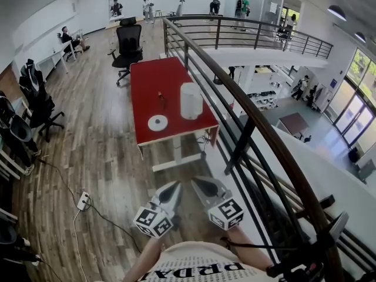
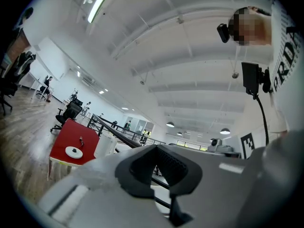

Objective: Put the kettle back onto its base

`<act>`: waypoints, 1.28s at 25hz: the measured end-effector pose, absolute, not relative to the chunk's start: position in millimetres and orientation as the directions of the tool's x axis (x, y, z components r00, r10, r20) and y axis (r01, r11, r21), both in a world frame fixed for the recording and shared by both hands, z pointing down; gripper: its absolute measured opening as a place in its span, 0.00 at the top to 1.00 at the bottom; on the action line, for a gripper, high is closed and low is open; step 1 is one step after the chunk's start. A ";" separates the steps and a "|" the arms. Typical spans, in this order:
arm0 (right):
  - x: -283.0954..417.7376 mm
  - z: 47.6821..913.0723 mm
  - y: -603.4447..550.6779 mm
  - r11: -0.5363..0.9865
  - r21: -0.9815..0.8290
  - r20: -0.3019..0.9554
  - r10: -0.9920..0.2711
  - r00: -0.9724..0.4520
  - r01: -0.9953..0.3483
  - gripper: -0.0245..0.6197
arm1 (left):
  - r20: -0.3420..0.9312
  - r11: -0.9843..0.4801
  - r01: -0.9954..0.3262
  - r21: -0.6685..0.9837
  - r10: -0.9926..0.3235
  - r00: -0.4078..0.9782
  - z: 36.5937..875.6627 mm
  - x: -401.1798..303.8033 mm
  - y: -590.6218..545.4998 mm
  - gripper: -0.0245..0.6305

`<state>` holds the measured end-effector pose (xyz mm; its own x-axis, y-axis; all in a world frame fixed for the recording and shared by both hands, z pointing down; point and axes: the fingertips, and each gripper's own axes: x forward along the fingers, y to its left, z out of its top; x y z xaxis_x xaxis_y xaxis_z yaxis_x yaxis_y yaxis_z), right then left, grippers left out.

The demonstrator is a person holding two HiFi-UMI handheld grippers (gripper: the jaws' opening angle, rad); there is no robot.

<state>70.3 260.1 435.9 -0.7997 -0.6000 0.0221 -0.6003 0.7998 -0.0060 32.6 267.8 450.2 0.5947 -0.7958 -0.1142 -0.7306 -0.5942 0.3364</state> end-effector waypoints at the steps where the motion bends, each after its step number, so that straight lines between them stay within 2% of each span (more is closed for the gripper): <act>1: 71.1 437.1 260.7 0.798 -0.008 0.024 -0.602 -0.798 -0.603 0.95 | -0.113 -0.593 -0.730 0.338 -0.796 0.595 451.7 32.9 268.9 0.96; 32: 44.6 451.1 289.8 0.748 -0.004 0.067 -0.662 -0.747 -0.663 0.95 | -0.122 -0.602 -0.716 0.353 -0.789 0.603 464.2 -20.5 305.3 0.96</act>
